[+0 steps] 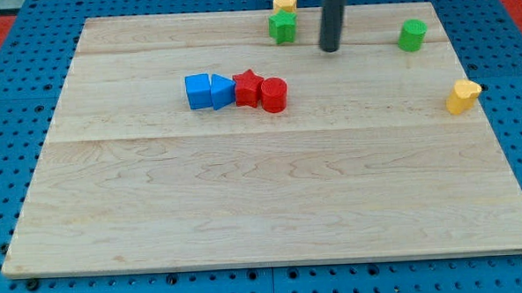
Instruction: Move the green circle a bit down
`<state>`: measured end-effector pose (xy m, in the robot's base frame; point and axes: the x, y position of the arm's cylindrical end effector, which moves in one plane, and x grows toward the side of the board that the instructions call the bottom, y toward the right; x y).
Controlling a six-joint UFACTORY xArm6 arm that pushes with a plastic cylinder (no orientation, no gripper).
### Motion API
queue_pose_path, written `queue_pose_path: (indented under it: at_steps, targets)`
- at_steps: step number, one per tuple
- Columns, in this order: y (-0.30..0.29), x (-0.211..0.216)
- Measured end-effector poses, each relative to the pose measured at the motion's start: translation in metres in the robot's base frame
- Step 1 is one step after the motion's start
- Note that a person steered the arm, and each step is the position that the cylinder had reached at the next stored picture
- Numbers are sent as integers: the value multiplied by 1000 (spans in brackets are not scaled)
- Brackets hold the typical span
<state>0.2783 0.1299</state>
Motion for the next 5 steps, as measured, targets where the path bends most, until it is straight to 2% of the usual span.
queue_pose_path:
  at_steps: [1, 3, 4, 5]
  targets:
    - [56, -24]
    - [173, -30]
    - [180, -26]
    - [136, -17]
